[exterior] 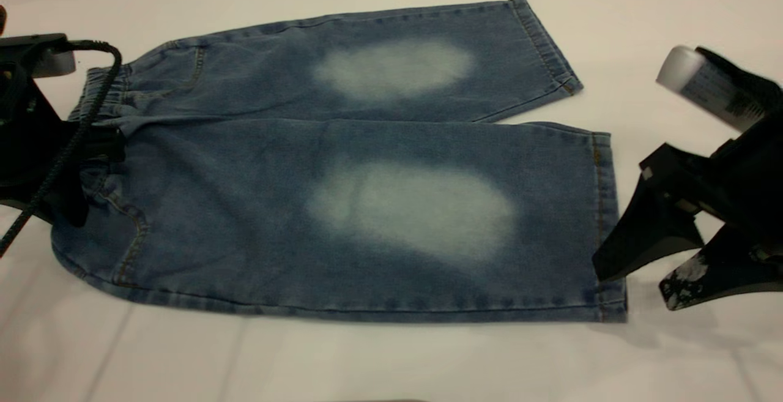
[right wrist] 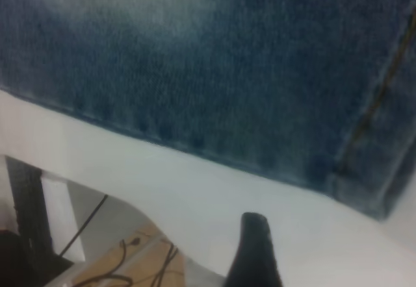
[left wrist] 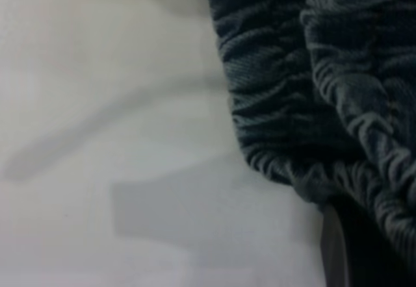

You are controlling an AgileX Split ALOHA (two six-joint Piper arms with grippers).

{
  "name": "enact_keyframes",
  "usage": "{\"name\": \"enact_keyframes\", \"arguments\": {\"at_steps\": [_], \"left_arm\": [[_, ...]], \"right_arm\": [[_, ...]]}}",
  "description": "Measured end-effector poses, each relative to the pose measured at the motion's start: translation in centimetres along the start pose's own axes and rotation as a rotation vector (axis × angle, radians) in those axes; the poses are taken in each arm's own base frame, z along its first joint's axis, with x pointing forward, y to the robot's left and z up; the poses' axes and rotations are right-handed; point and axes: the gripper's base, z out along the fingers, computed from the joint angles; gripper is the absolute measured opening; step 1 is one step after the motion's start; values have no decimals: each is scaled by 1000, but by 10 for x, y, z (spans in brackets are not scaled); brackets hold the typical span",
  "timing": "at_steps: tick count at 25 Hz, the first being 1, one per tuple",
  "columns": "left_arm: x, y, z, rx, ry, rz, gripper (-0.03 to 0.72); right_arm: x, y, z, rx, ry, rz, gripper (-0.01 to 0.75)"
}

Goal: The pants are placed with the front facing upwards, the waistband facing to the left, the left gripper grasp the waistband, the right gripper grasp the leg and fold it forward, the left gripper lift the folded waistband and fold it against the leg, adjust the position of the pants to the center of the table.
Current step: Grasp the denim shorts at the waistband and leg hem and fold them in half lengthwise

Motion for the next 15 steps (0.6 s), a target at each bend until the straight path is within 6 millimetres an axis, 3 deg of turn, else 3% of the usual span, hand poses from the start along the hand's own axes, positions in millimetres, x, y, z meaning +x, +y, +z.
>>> {"name": "enact_keyframes", "arguments": {"at_steps": [7, 15], "left_arm": [[1, 0, -3, -7, 14, 1, 62], [-1, -1, -8, -2, -1, 2, 62]], "right_arm": [[-5, -13, 13, 40, -45, 17, 486], [-1, -12, 21, -31, -3, 20, 486]]}}
